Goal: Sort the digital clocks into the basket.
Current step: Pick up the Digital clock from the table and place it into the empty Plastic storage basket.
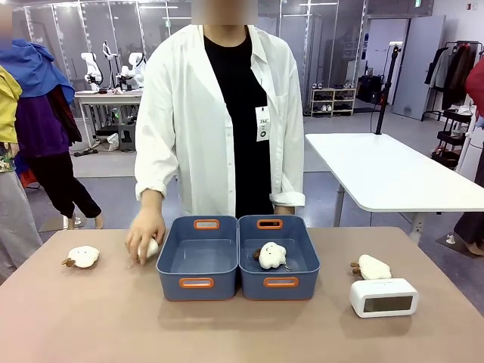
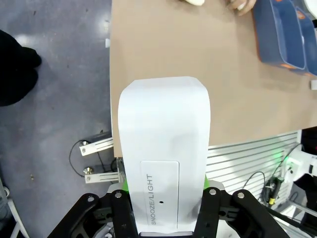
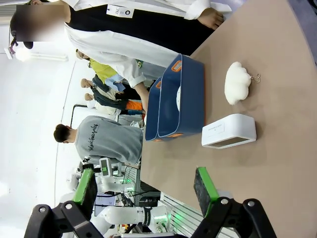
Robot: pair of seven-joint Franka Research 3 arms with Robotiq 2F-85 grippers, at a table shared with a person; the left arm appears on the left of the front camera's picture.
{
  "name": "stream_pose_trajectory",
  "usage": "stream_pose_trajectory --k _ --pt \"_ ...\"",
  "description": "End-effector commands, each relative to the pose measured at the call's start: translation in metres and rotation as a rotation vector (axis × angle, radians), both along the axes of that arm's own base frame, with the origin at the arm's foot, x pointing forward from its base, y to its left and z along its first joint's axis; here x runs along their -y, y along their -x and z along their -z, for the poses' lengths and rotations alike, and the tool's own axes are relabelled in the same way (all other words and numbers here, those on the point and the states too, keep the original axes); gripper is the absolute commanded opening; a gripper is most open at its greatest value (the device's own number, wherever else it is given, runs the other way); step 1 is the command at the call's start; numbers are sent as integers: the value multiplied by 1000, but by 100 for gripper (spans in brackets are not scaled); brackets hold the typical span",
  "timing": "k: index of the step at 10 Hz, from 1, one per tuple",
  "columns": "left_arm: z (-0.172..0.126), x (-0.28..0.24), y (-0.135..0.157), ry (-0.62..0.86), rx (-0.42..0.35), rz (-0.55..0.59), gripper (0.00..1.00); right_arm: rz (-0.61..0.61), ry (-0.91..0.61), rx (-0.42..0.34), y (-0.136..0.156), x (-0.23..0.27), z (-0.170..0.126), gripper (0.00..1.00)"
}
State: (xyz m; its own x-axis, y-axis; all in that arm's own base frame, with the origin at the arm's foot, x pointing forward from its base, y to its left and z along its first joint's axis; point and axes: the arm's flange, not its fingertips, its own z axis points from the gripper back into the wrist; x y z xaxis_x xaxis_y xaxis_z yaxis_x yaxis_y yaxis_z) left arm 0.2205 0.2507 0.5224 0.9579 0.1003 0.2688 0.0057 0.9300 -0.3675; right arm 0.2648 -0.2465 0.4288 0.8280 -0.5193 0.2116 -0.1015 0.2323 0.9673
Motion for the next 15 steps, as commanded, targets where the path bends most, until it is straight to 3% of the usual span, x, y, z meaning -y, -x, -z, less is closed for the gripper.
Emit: stream_pose_trajectory --k 1,10,11,15 --pt "-3 -3 6 -20 6 1 0 -11 14 16 3 1 -2 100" --pt "-3 -3 6 -20 6 1 0 -11 14 16 3 1 -2 100" --pt "-1 -2 3 -2 1 -9 50 -11 14 16 3 1 -2 100" --pt "-52 55 -11 -138 -21 125 50 -11 14 16 3 1 -2 100"
